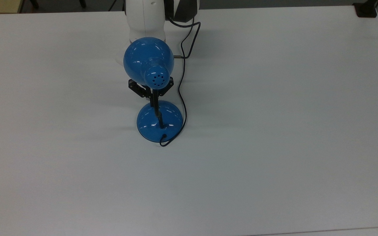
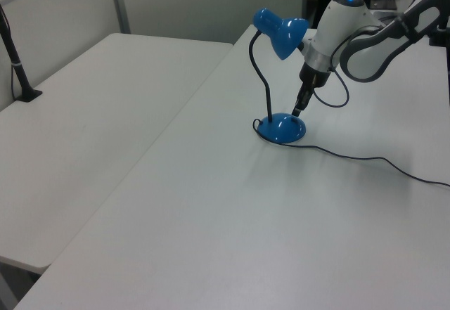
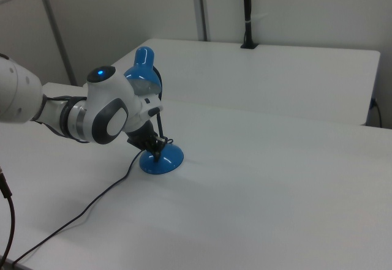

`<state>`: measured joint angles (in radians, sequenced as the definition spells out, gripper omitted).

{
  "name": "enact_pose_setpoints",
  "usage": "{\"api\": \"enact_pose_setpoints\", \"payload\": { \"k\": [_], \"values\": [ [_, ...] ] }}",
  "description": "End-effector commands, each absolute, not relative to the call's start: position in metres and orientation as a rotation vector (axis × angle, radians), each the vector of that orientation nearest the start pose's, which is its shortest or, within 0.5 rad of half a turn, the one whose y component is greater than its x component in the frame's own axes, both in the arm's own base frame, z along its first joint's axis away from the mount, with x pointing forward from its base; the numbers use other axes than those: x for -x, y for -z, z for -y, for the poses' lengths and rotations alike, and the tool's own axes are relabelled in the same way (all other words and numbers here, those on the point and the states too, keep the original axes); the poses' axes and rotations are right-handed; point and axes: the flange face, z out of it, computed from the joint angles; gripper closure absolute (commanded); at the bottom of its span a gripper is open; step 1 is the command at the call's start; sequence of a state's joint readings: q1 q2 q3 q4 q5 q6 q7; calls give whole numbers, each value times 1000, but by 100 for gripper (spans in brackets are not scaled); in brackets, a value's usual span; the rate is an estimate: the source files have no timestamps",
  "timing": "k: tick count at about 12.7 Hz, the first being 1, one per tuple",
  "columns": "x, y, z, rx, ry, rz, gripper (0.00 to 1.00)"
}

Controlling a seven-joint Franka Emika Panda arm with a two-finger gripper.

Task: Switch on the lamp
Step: 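Press down on the switch on the blue lamp base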

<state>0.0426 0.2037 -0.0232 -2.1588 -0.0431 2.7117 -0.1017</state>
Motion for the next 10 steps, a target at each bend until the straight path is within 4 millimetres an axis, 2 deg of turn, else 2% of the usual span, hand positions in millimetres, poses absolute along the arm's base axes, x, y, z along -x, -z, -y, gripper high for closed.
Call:
{"api": "enact_pose_setpoints", "payload": {
  "k": [1,5,10],
  "values": [
    [-594,-335,-19,3105,601,209,100],
    [-594,-329,-35,3091,589,215,100],
    [-597,-320,-35,3087,603,215,100]
  ]
}}
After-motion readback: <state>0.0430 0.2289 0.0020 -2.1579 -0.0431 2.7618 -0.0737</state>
